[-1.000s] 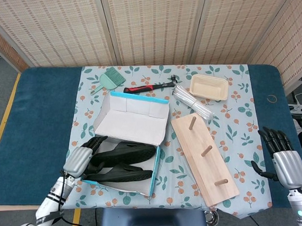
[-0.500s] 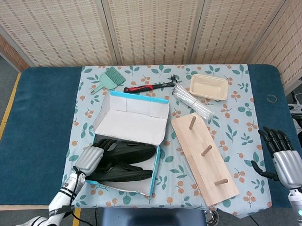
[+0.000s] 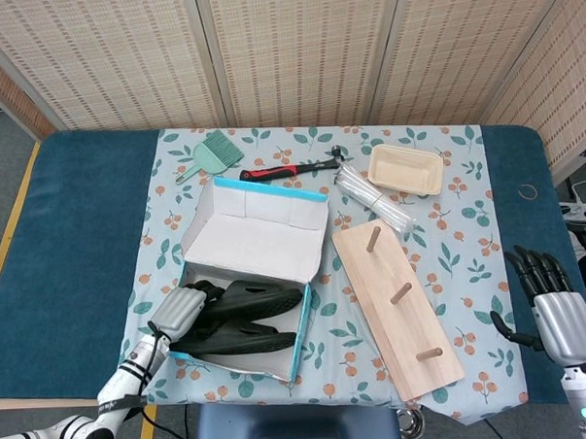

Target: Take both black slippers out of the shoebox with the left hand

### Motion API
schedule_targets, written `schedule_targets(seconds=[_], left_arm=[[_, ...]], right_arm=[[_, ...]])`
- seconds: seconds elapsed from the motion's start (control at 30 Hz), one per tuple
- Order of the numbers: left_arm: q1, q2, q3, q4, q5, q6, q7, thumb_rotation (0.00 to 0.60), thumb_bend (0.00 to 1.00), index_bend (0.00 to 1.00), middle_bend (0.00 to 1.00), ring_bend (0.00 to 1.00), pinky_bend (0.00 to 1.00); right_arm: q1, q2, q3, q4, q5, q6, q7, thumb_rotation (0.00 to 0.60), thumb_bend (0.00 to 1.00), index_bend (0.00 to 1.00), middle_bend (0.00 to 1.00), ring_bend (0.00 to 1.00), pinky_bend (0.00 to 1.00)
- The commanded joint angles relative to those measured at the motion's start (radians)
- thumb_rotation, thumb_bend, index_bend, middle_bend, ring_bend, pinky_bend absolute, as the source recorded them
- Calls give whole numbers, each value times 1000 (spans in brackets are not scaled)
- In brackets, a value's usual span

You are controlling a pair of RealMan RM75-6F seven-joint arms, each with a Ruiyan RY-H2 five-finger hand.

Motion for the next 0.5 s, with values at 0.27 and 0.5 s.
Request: schedule_targets(seconds=[0.27,0.5], left_arm=[[27,-29,-3,5,74,116,-38,600,496,597,586,329,366],[55,-21,7,-13,177,226,-33,600,510,609,599,333,376]], right_arm=[[0,2,0,-1,1,-5,3,432,269,0,0,0,0],[1,3,-3,-3,-5,-11,4,433,269,0,0,0,0]])
